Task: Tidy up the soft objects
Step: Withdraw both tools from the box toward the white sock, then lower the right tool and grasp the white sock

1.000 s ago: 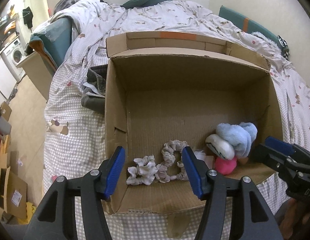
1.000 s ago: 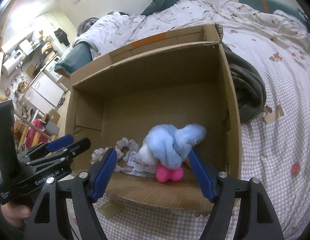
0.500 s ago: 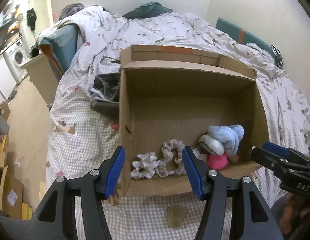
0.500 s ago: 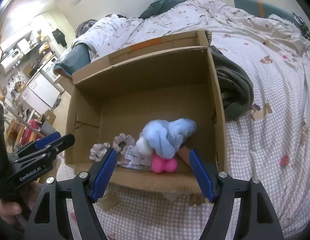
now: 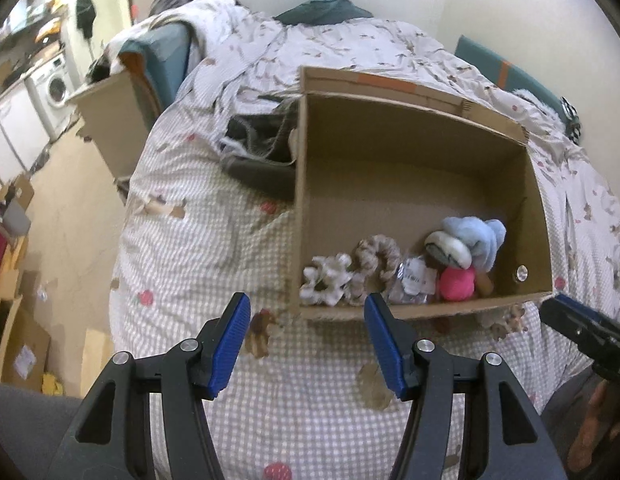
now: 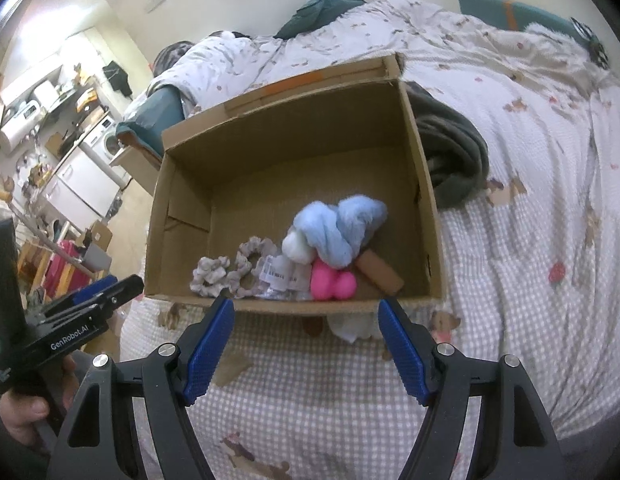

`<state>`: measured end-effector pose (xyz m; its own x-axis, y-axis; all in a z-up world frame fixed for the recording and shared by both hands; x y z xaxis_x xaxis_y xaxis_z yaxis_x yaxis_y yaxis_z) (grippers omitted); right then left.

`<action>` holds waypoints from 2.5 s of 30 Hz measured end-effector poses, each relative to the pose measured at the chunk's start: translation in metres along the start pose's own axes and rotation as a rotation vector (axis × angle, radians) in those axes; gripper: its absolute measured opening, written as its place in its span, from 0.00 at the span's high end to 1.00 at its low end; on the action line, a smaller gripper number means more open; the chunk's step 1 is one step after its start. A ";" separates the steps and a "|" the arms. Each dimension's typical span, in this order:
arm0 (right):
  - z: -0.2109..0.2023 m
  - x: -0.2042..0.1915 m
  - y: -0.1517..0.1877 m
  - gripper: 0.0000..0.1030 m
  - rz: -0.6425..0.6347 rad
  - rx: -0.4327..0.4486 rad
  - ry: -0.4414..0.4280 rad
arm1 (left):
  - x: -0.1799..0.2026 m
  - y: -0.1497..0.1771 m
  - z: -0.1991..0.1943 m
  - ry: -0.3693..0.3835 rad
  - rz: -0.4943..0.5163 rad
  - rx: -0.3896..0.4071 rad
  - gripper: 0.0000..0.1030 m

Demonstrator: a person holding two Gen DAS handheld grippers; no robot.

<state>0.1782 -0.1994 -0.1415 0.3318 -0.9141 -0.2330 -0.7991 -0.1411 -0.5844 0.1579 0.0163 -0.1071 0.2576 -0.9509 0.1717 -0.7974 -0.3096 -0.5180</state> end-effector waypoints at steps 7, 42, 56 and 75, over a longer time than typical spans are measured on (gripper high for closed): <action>-0.002 0.004 0.022 0.24 0.021 -0.034 0.021 | -0.010 0.018 0.010 -0.001 -0.036 -0.074 0.46; 0.026 0.006 0.056 0.24 0.083 -0.162 0.016 | 0.030 0.057 0.018 0.109 -0.062 -0.191 0.92; 0.068 0.028 0.068 0.24 0.154 -0.086 0.300 | 0.041 0.052 0.018 0.132 -0.051 -0.178 0.92; 0.094 0.042 0.055 0.79 0.073 -0.116 0.340 | 0.037 0.053 0.028 0.105 -0.059 -0.189 0.92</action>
<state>0.1953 -0.2096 -0.2558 0.1016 -0.9947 0.0127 -0.8726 -0.0952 -0.4791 0.1405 -0.0355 -0.1512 0.2567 -0.9223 0.2888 -0.8732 -0.3494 -0.3397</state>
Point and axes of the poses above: each gripper's, at about its wrist camera, not at the fingertips, and z roughly the way its jaws point, x to its right, y to its underside, the point moved 10 cm from there along z, roughly the way its jaws point, and after that the axes turned 12 degrees about -z, right-handed, at the moved point
